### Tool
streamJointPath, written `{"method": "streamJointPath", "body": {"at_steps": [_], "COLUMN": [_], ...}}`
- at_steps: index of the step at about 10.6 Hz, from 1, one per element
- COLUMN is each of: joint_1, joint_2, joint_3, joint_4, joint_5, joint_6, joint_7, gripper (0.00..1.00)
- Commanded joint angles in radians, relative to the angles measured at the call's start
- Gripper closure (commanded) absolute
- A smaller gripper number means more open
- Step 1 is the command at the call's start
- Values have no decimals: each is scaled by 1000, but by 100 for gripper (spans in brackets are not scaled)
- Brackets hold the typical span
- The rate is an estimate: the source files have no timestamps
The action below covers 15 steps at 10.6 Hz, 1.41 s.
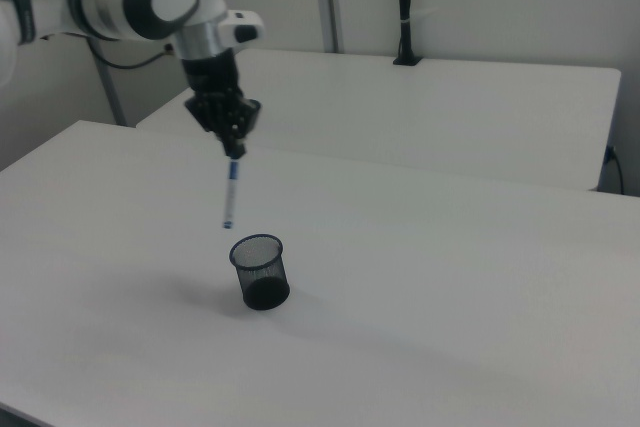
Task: Remove the marker
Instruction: 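Lift the marker out of the cup and carry it beside the cup, then lower the marker onto the table and open the gripper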
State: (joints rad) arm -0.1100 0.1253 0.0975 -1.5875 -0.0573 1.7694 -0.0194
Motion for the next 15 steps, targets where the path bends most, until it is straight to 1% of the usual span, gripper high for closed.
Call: {"method": "streamJointPath", "body": {"at_steps": [1,3,4,5,6,9,10,11,12,13,15], "joint_1": [143,188,206,217,242,265,269,270,270,273,266], "joint_2": [-3,22,54,95,134,213,229,240,243,241,209], "joint_3": [-4,-4,-4,-4,-4,-4,-4,-4,-4,-5,-5], "joint_4": [-43,-83,-88,-86,-85,-83,-83,-83,-80,-77,-57], "joint_5": [10,10,10,10,10,10,8,7,5,-7,-21], "joint_6": [-38,-35,-33,-24,-10,115,155,169,171,171,163], "joint_7": [142,183,187,187,188,226,245,263,272,295,305], "gripper": [93,93,93,88,88,88,81,68,22,0,0]}}
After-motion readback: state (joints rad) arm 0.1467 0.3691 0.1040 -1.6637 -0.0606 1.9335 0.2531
